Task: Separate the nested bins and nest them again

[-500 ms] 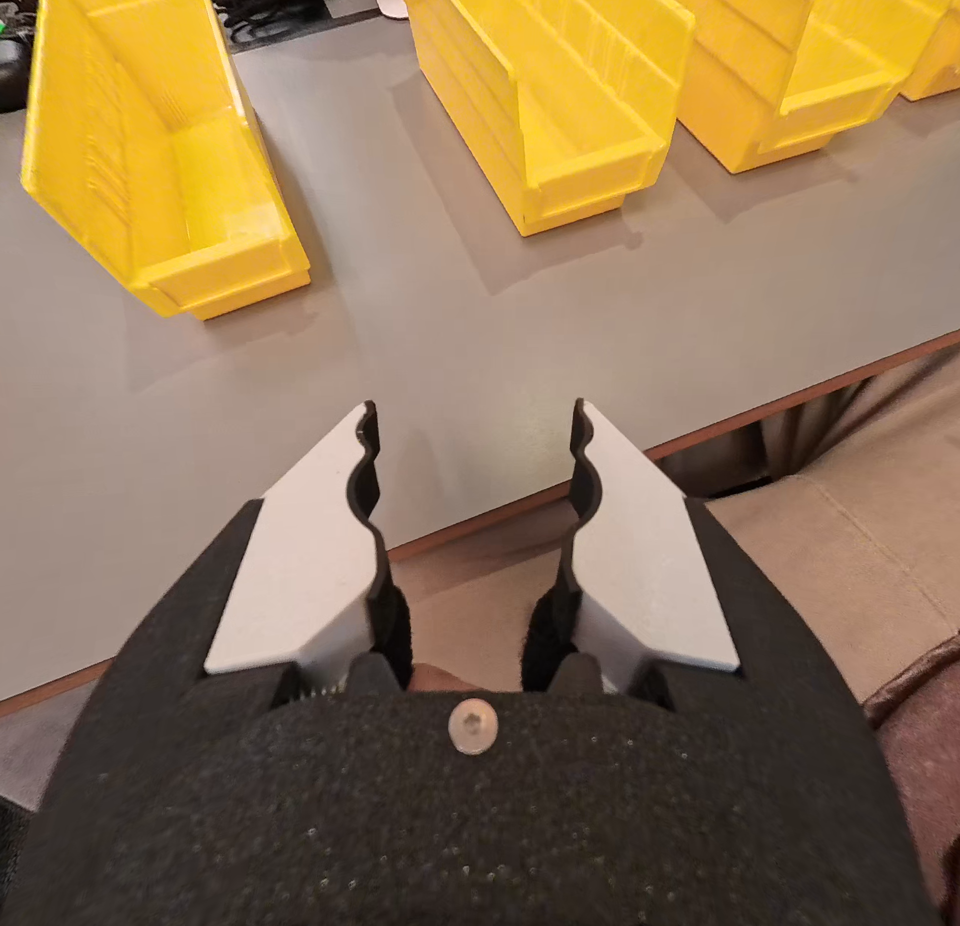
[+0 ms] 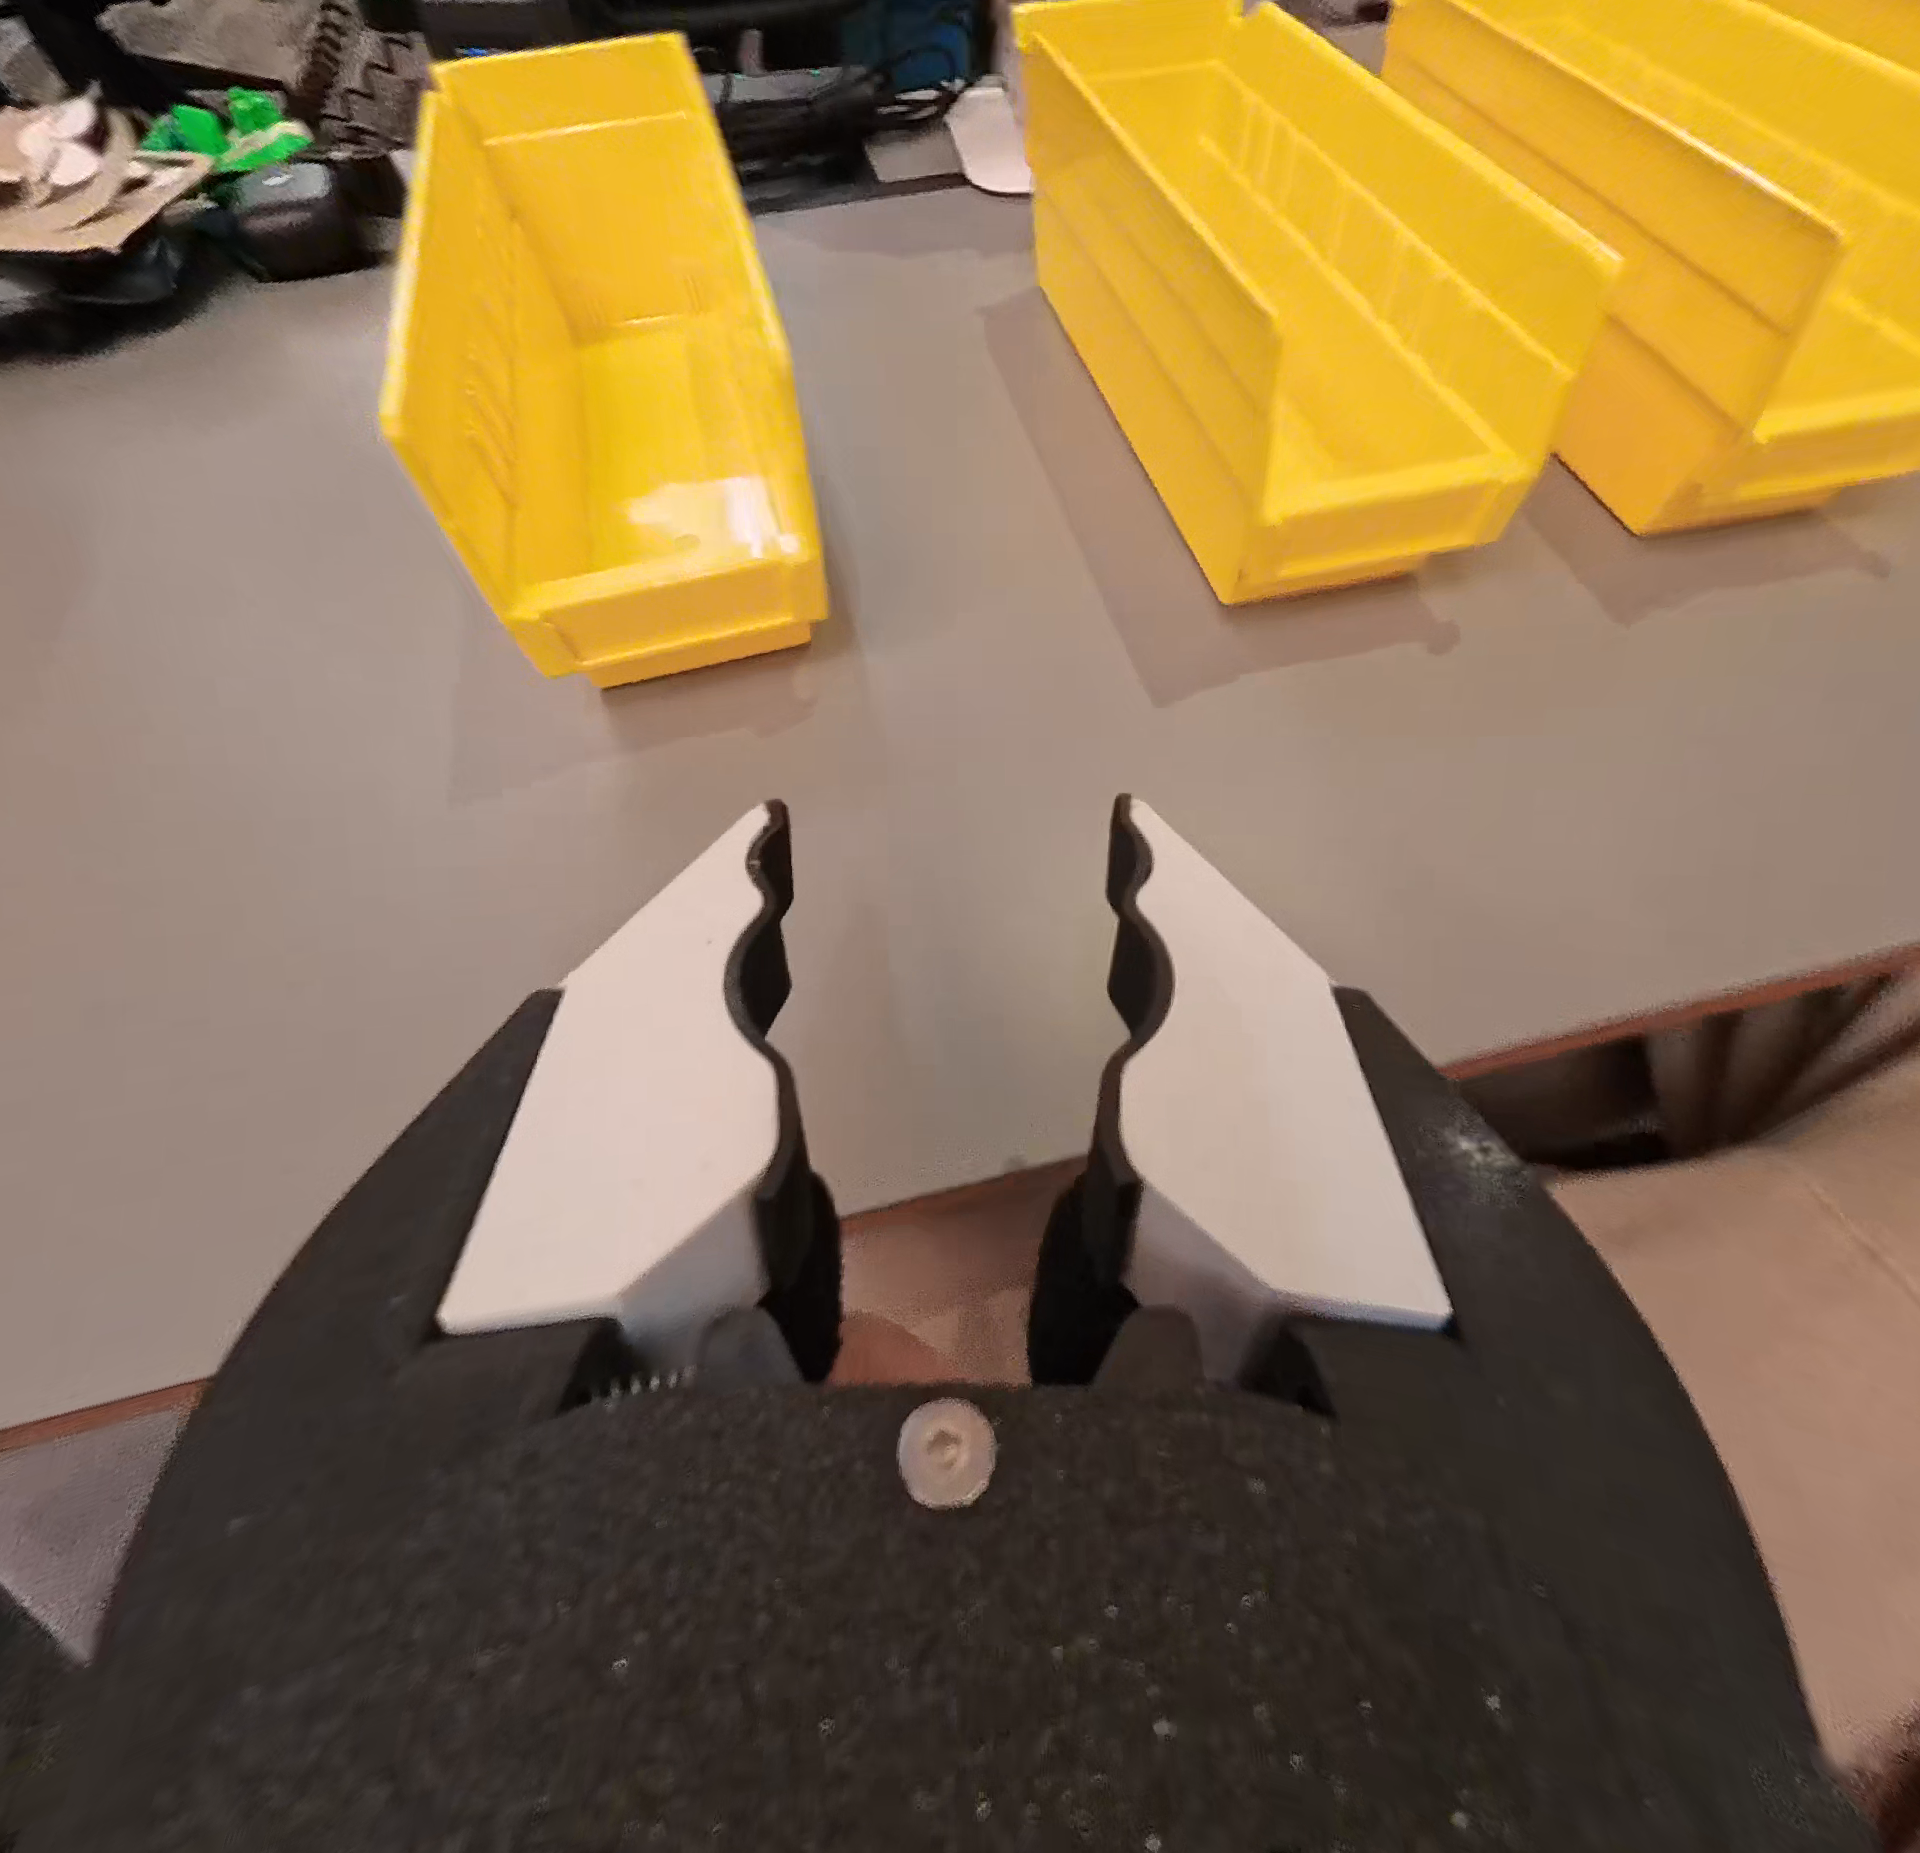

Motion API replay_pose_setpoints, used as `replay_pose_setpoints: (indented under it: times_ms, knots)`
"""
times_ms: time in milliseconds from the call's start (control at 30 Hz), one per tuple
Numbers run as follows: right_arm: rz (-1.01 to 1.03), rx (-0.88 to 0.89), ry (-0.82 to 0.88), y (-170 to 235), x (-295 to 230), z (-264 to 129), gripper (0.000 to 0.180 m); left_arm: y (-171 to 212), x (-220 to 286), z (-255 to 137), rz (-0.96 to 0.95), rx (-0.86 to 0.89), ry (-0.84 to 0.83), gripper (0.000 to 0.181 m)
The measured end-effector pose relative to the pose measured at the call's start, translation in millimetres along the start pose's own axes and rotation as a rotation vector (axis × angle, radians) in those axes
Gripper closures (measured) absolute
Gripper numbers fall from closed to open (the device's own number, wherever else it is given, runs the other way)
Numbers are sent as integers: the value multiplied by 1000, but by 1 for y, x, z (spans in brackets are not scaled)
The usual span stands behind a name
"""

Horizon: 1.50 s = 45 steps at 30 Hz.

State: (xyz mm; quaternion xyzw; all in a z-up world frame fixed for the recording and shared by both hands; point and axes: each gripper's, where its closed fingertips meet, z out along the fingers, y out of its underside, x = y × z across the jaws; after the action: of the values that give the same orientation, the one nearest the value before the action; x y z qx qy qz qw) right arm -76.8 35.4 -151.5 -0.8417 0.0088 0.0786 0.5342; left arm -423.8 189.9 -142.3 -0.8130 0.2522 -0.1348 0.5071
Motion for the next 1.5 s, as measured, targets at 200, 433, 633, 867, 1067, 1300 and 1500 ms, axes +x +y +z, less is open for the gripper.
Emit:
replay_pose_setpoints:
  times_ms: [200,433,633,867,1067,1300,1500]
  knots:
    - [6,-7,-12,2,-1,0,104,-13,-71,34,-80,14,-118,118]
    - [31,-6,-6,2,6,-1,104,-29,-122,86,-242,35,-118,110]
    - [49,-20,-14,5,7,1,104,-31,-141,134,-191,-2,-181,130]
    - [56,-52,-24,11,8,4,104,-28,-142,155,-233,-3,-160,180]
    - [58,-64,-48,12,2,7,104,-44,-142,145,-276,47,-194,181]
    - [58,-61,-56,12,0,4,104,-87,-127,116,-400,171,-217,181]
    - [62,-60,-49,12,2,2,105,-156,-35,91,-368,325,-133,181]
